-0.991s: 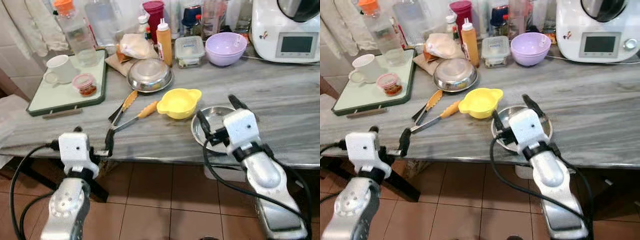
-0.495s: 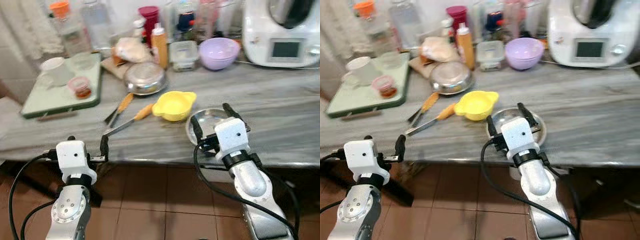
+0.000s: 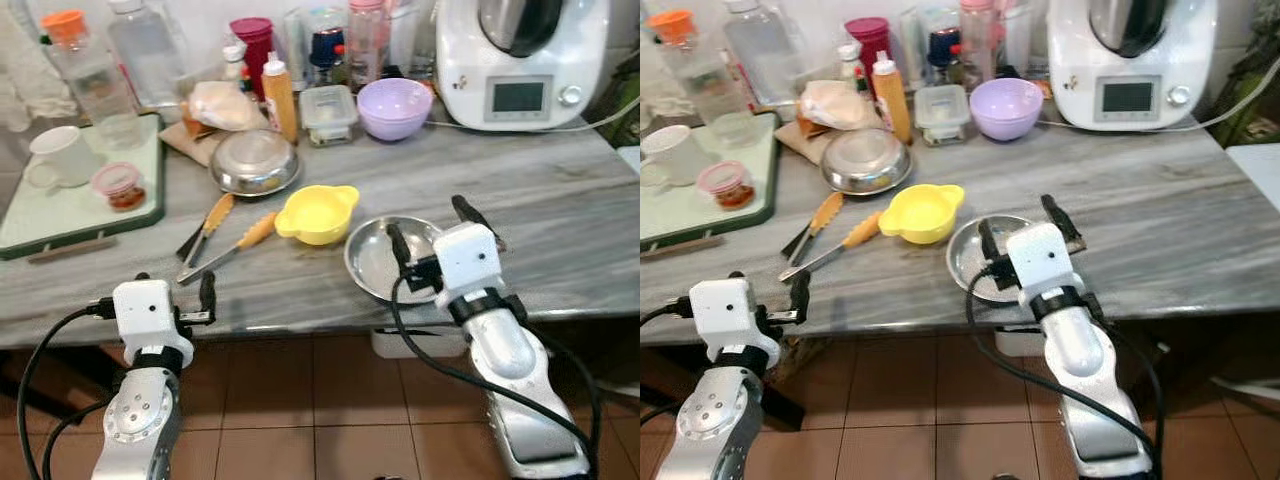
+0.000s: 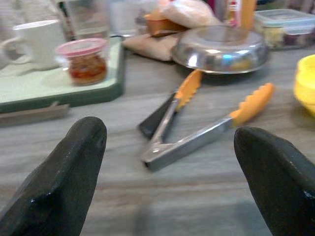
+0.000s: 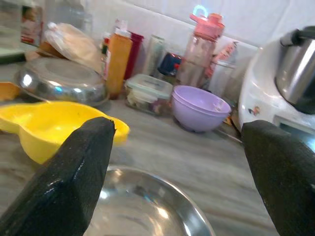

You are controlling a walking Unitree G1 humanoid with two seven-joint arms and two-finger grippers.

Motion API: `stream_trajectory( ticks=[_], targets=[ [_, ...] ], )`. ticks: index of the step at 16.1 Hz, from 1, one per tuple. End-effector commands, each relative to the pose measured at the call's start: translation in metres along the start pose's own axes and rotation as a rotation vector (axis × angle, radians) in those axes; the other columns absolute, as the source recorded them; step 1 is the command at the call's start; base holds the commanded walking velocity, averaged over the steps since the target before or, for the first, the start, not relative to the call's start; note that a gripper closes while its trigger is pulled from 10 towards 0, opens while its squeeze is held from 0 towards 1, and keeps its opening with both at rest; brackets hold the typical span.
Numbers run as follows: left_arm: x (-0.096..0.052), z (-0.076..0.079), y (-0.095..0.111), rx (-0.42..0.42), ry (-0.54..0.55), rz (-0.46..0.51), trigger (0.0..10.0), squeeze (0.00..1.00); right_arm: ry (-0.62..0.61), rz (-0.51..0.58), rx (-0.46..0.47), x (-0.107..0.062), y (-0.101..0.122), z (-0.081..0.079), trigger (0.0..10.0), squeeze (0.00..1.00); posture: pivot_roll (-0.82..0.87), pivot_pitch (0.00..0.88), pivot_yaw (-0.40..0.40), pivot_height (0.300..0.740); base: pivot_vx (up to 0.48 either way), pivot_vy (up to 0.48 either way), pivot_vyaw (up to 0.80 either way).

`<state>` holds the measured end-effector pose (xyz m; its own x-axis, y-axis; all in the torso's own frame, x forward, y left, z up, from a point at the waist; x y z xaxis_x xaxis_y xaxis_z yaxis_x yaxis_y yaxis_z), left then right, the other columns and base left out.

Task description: Setting the table

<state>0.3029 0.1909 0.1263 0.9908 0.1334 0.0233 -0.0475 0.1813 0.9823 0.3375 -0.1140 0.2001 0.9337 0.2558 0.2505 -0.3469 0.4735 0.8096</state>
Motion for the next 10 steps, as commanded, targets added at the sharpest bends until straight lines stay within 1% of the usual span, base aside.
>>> stream_trajectory(
  ticks=[1, 3, 4, 6, 7, 9, 10],
  targets=[
    [-0.001, -0.009, -0.003, 0.021, 0.034, -0.014, 10.0, 0.0, 0.004, 0.021, 0.006, 0.002, 0.005, -0.003, 10.0, 0.0, -0.24, 0.119, 0.11, 0.74, 0.0, 0.0, 0.0],
    [-0.001, -0.01, -0.003, 0.02, 0.035, -0.013, 10.0, 0.0, 0.003, 0.022, 0.007, 0.003, 0.006, -0.003, 10.0, 0.0, -0.24, 0.119, 0.11, 0.74, 0.0, 0.0, 0.0],
    [0.001, -0.012, -0.004, 0.043, 0.043, -0.02, 10.0, 0.0, 0.019, 0.019, 0.001, 0.001, 0.003, -0.003, 10.0, 0.0, -0.24, 0.119, 0.11, 0.74, 0.0, 0.0, 0.0],
    [0.001, -0.012, -0.004, 0.052, 0.043, -0.023, 10.0, 0.0, 0.022, 0.002, 0.005, 0.001, -0.003, 0.0, 10.0, 0.0, -0.23, 0.114, 0.107, 0.74, 0.0, 0.0, 0.0],
    [0.002, -0.012, -0.005, 0.05, 0.041, -0.029, 10.0, 0.0, 0.006, -0.024, 0.037, 0.002, -0.008, 0.003, 10.0, 0.0, -0.23, 0.114, 0.107, 0.74, 0.0, 0.0, 0.0],
    [0.002, -0.011, -0.007, 0.049, 0.034, -0.038, 10.0, 0.0, -0.008, -0.038, 0.065, 0.005, -0.011, 0.004, 10.0, 0.0, -0.23, 0.109, 0.107, 0.74, 0.0, 0.0, 0.0],
    [0.002, -0.01, -0.008, 0.044, 0.023, -0.045, 10.0, 0.0, -0.006, -0.036, 0.071, 0.005, -0.01, 0.004, 10.0, 0.0, -0.23, 0.108, 0.107, 0.74, -0.274, 0.0, 0.0]
  ],
)
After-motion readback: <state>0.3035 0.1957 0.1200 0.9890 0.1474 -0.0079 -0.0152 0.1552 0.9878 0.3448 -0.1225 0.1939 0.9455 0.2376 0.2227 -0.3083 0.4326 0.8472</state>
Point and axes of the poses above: a point about 5 cm out from each wrist's last joint towards the gripper, its own x axis pointing out of the wrist towards the gripper, its own y axis along the axis of the wrist's last joint, z = x × y, the point moved 6 cm from there along x, pointing out of the wrist towards the gripper, and after that the axes turned 11 degrees about -x, right-handed, at the moved point
